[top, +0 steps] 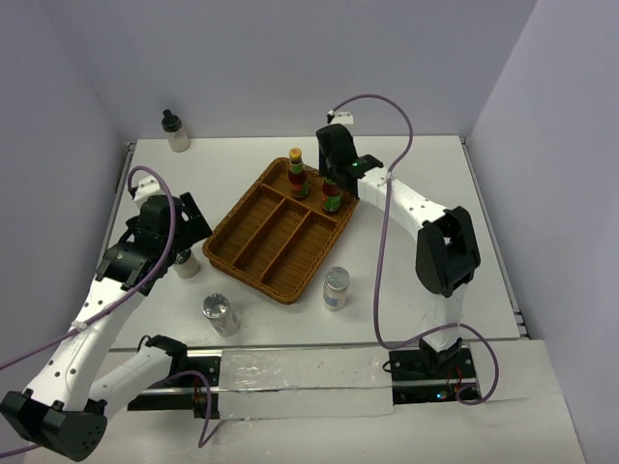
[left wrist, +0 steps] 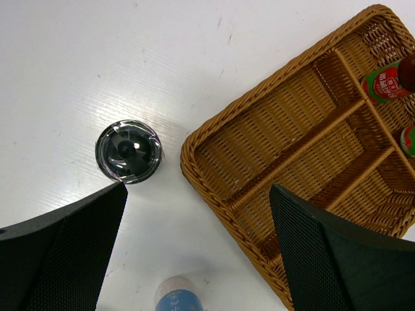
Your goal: Organize the condiment bottles
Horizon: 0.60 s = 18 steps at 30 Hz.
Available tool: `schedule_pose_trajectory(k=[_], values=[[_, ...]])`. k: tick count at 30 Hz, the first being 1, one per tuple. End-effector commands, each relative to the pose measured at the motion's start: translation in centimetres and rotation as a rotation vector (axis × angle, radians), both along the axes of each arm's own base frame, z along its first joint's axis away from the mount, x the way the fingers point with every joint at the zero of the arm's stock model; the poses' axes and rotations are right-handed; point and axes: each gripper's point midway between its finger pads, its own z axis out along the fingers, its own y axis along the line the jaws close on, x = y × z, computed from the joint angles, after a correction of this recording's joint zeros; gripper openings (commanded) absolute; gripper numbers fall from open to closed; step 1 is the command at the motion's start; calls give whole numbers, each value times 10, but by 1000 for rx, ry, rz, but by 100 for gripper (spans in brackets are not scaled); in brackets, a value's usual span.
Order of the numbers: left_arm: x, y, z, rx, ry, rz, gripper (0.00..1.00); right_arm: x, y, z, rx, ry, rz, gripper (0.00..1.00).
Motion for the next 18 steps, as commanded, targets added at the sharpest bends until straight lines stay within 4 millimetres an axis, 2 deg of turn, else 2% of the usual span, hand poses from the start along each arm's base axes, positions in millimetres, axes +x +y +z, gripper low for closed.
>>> schedule_pose_trajectory(k=[1,5,8,10,15,18], values=[[-2,5,1,13,-8,18,100,15,20,30,80,-121,21,9],[-2,5,3,11,-13,14,99,12,26,20,69,-104,30,9],[-2,5,3,11,-16,14,100,12,28,17,61,-93,32,20],[-2,5,3,12,-14,15,100,11,30,17,64,-93,39,34],[-4,5,-3,17,0,14,99,6,36,20,71,-93,60,82],[-4,6,-4,17,4,18,99,3,37,28,77,-96,68,94]])
